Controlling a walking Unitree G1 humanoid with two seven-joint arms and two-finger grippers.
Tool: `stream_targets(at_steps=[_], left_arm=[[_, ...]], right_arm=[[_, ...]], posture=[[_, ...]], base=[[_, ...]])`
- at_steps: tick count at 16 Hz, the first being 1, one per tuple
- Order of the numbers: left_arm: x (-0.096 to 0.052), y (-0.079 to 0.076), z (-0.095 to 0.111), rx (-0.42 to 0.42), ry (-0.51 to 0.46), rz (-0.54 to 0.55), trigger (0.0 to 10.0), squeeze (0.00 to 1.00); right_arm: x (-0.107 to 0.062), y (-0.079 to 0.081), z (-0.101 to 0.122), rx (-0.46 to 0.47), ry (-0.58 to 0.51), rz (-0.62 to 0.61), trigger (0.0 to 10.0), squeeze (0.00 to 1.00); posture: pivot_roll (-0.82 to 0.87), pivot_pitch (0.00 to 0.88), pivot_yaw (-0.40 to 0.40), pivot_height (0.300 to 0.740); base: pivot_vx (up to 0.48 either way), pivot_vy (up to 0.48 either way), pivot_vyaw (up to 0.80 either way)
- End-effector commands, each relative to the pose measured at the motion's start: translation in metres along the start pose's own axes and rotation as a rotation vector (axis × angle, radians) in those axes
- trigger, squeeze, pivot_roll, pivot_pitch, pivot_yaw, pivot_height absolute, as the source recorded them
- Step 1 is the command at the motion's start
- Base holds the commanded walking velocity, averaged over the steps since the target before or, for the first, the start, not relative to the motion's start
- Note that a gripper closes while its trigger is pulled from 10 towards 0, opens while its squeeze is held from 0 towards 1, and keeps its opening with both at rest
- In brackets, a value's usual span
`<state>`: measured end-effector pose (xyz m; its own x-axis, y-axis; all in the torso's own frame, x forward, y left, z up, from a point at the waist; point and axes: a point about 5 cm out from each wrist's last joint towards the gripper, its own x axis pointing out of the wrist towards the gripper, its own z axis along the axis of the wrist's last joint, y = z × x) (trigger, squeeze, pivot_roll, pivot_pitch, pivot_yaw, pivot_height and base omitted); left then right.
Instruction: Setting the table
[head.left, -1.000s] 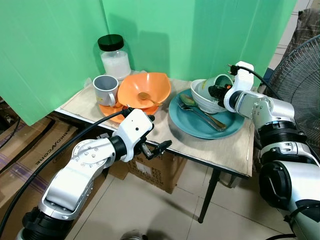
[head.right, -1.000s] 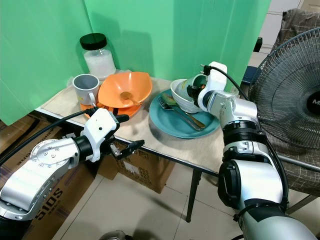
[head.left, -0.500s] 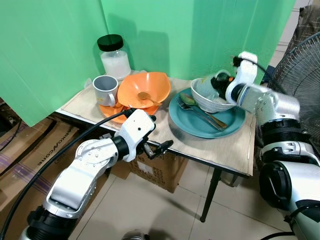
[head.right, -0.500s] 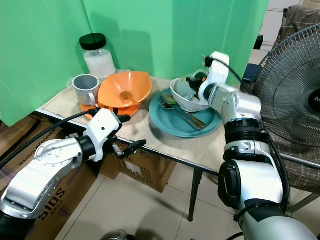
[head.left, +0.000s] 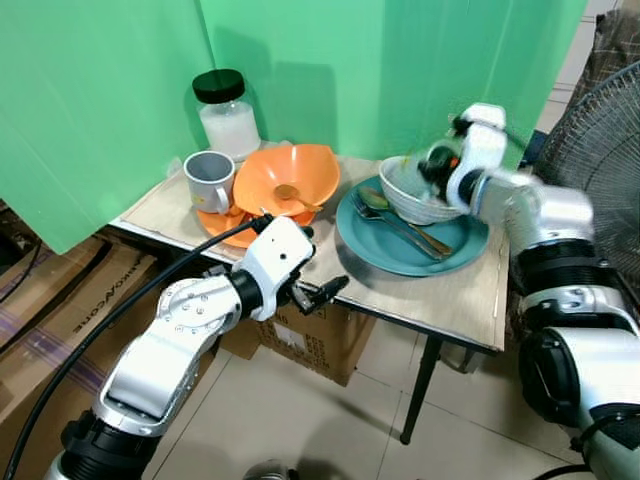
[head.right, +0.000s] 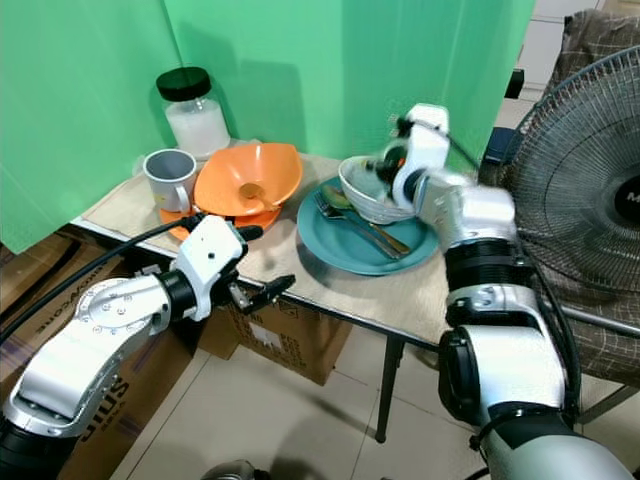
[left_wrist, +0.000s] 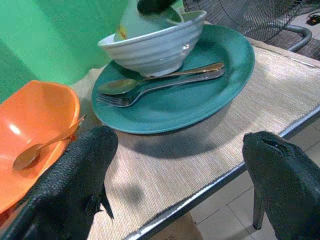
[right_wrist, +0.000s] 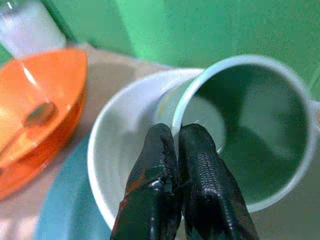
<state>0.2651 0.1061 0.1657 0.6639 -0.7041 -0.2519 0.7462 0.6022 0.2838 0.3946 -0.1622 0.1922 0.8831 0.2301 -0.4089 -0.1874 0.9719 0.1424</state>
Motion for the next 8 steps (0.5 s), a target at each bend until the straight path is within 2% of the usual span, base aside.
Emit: stream_targets(at_steps=[1,2,3,4,7,8], left_arm=[[-0.001,0.003,-0.004,0.006,0.021,0.015,10.0,0.0],[-0.002,0.003,-0.004,0.005,0.022,0.018,10.0,0.0],[-0.002,0.003,-0.005,0.004,0.022,0.018,10.0,0.0],[-0.002,0.003,-0.005,0.005,0.024,0.019,10.0,0.0],[-0.004,0.003,-0.006,0.006,0.028,0.027,10.0,0.0],[-0.004,0.003,-0.006,0.007,0.029,0.028,10.0,0.0]], right_arm=[[0.003,0.003,-0.005,-0.028,0.024,0.002,10.0,0.0],[0.003,0.001,-0.006,-0.053,0.035,-0.019,10.0,0.89],[0.003,0.0,-0.006,-0.062,0.035,-0.024,10.0,0.89],[0.004,-0.001,-0.002,-0.077,0.025,-0.027,10.0,1.0],[0.006,0.001,0.005,-0.076,-0.01,-0.038,10.0,1.0],[0.007,0.003,0.007,-0.071,-0.025,-0.047,10.0,0.54]], posture=[[0.11,0.0,0.083,0.74],[0.11,0.0,0.083,0.74],[0.11,0.0,0.083,0.74],[0.11,0.0,0.08,0.74],[0.12,0.0,0.075,0.74],[0.12,0.0,0.075,0.74]], base=[[0.0,0.0,0.0],[0.0,0.0,0.0],[0.0,0.0,0.0],[0.0,0.0,0.0],[0.0,0.0,0.0],[0.0,0.0,0.0]])
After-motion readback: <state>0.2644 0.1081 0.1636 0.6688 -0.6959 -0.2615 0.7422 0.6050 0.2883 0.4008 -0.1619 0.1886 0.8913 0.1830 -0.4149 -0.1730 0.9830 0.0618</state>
